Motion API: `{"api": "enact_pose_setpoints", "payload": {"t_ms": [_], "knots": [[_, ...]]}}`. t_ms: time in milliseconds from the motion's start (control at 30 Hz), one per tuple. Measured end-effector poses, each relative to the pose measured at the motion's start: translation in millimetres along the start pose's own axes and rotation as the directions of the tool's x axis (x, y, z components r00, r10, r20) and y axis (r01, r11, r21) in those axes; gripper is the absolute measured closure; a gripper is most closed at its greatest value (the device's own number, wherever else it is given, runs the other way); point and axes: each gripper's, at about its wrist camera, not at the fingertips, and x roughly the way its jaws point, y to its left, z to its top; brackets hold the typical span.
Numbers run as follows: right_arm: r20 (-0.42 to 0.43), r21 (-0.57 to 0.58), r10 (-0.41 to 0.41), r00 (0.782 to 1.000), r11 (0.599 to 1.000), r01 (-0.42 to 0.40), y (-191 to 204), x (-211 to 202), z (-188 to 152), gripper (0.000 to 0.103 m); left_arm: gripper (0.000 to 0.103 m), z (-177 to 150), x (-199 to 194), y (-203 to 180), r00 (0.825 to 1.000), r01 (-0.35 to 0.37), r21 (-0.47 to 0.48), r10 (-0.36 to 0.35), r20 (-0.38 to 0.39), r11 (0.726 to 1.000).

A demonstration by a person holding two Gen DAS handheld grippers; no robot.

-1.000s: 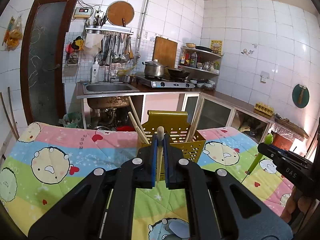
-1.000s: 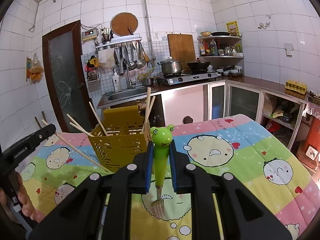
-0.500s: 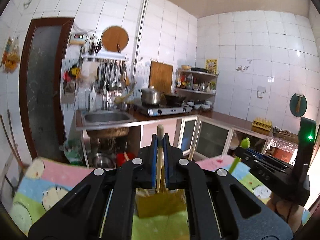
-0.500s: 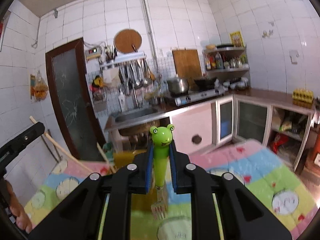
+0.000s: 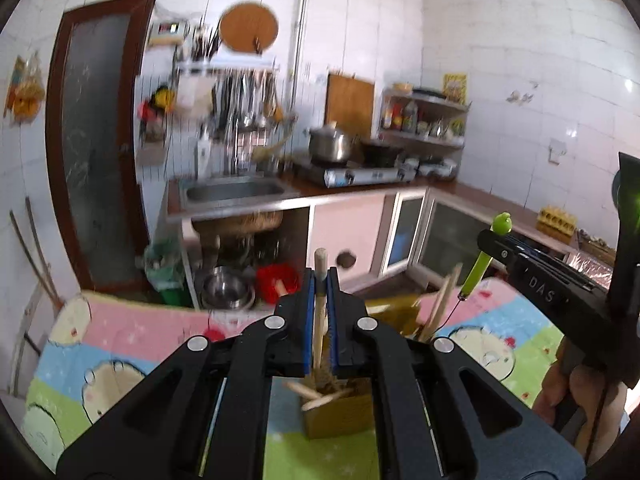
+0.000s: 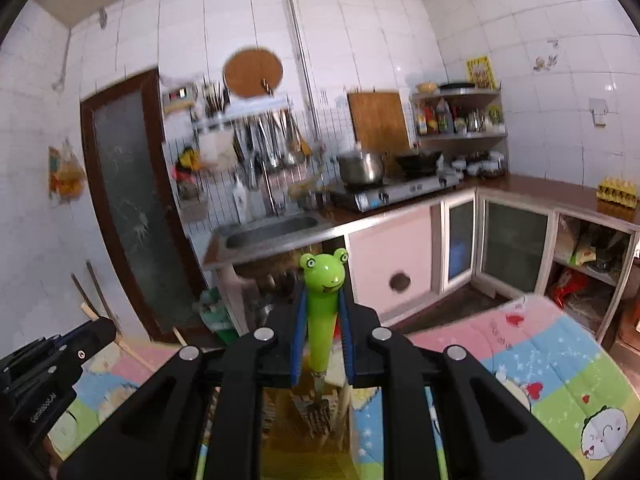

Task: Organize utensils
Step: 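Open both tools to drop the fork and chopstick into the caddy, then bring both open tools back down toward the two spoons on the quilt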

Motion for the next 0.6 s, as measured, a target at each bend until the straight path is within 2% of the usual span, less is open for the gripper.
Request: {"api": "enact_pose_setpoints", "payload": {"t_ms": [133, 233, 267, 300, 333, 367, 433, 500, 567, 600], "knots": [[-0.124, 0.002, -0.01, 0.992, 1.0, 0.01, -5, 25, -25, 0.087, 0.097, -20, 17, 13, 0.998, -0.006, -0.022, 0.004, -0.069, 1.0], [-0.167, -0.016, -0.013, 0.986, 1.0, 0.01, -7, 31, -37, 0.087, 0.093, -28, 17, 16, 0.996, -0.022, -0.012, 0.021, -0.09, 1.0], [-0.171, -0.017, -0.016, 0.985, 1.0, 0.013, -9, 29, -39, 0.085, 0.078, -29, 13, 17, 0.996, -0.029, -0.003, 0.029, -0.086, 1.0], [-0.171, -0.018, -0.023, 0.985, 1.0, 0.02, -13, 25, -42, 0.074, 0.067, -30, 10, 15, 0.996, -0.033, 0.002, 0.033, -0.081, 0.999], [-0.167, -0.016, -0.03, 0.985, 0.999, 0.028, -15, 21, -42, 0.054, 0.047, -30, 4, 16, 0.997, -0.04, 0.003, 0.04, -0.069, 0.999], [-0.156, -0.012, -0.044, 0.987, 0.999, 0.043, -19, 15, -43, 0.048, 0.038, -29, -8, 16, 0.998, -0.053, 0.002, 0.053, -0.038, 0.999], [-0.145, -0.01, -0.05, 0.988, 0.999, 0.049, -26, 5, -42, 0.045, 0.034, -26, -23, 16, 0.998, -0.055, 0.008, 0.055, -0.014, 0.998], [-0.152, -0.01, -0.048, 0.987, 0.999, 0.047, -31, -7, -44, 0.045, 0.024, -25, -35, 18, 0.998, -0.054, 0.004, 0.054, -0.015, 0.999], [-0.145, -0.021, -0.056, 0.988, 0.998, 0.053, -36, -22, -51, 0.041, 0.013, -28, -49, 22, 0.998, -0.059, -0.002, 0.059, -0.011, 0.998], [-0.139, -0.036, -0.064, 0.988, 0.998, 0.06, -36, -33, -56, 0.036, 0.011, -30, -54, 24, 0.998, -0.067, -0.003, 0.067, -0.008, 0.998]]}}
